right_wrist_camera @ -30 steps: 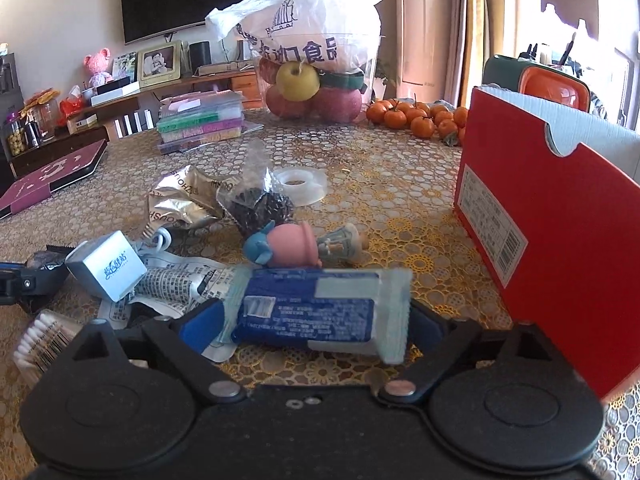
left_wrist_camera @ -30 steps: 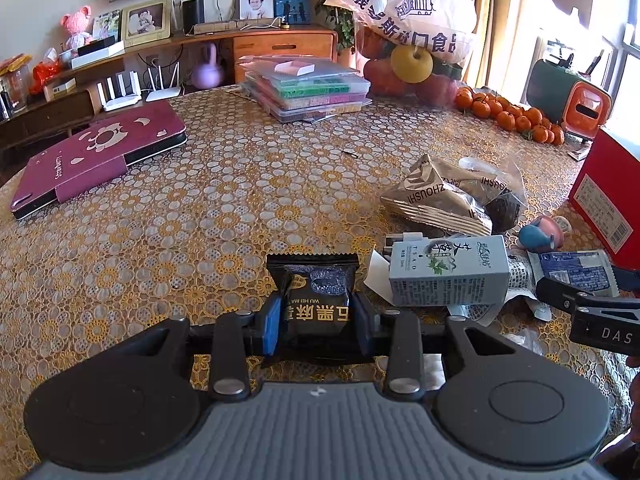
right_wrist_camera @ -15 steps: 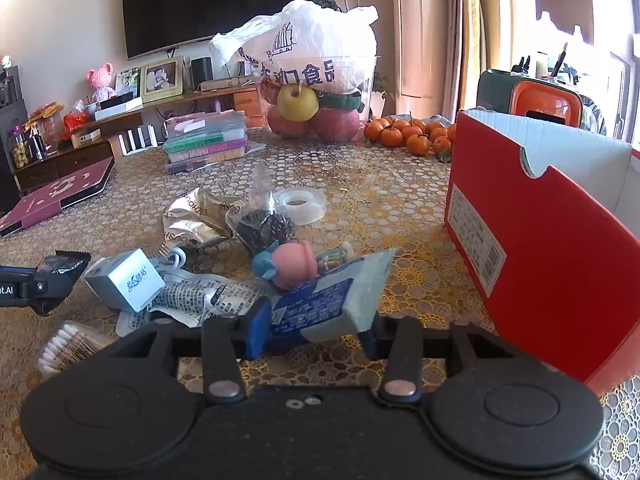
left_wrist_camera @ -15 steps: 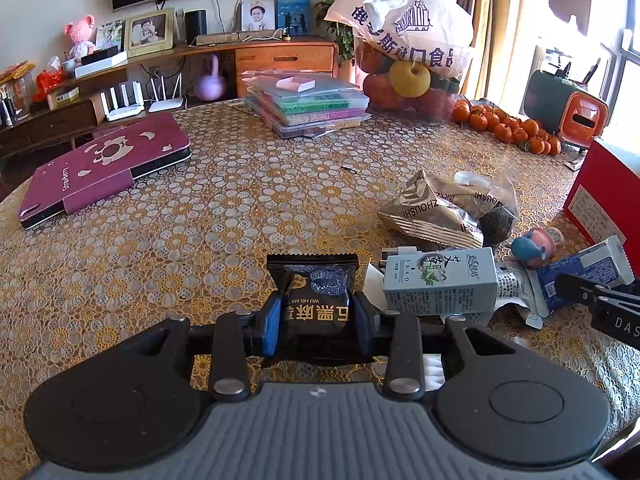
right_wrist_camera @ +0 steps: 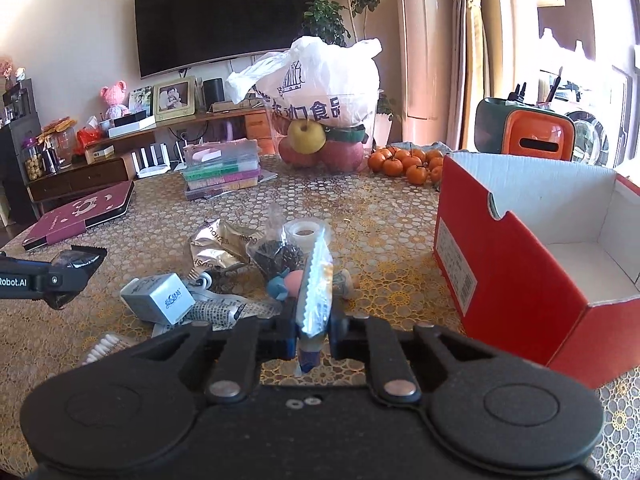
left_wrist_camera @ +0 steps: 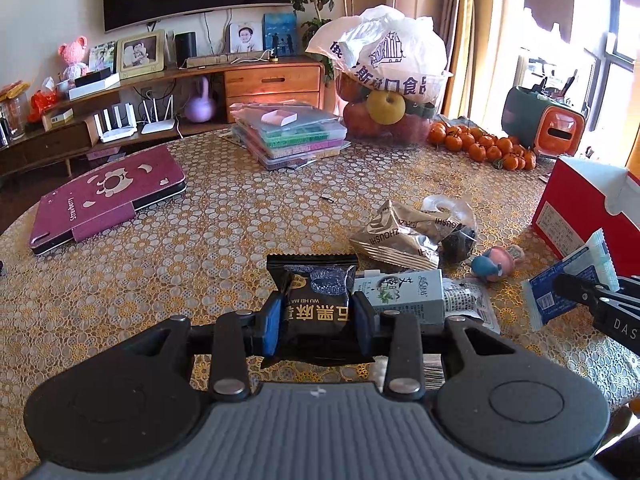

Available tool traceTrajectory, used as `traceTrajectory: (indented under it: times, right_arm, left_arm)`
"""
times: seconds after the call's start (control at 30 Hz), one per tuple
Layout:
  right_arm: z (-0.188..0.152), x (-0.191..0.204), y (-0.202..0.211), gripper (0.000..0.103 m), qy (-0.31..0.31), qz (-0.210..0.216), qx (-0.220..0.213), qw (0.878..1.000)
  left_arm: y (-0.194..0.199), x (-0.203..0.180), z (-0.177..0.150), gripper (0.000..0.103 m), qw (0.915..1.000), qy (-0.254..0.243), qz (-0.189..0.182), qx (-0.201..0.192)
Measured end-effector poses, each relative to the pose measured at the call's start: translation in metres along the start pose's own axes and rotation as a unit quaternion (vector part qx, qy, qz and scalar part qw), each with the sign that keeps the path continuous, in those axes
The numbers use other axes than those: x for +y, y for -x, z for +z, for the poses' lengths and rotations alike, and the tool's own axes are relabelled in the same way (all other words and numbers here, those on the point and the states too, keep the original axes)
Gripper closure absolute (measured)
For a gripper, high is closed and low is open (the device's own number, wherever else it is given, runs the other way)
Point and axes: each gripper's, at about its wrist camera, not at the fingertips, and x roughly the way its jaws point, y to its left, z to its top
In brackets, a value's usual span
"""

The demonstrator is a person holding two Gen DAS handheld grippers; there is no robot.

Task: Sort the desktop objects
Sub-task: 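Lift the black packet with the left tool while the right tool lifts the blue packet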

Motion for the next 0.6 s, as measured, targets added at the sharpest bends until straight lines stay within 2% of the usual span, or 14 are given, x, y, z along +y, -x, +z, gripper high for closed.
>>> traceTrajectory:
  times: [0.6]
  right_arm:
    - [0.022, -0.019, 0.066, 0.089, -0.016, 0.022, -0.033, 0.999]
  left_arm:
    - [0.048, -0.042, 0.016, 0.068, 0.9989, -0.018, -0.041, -0.014]
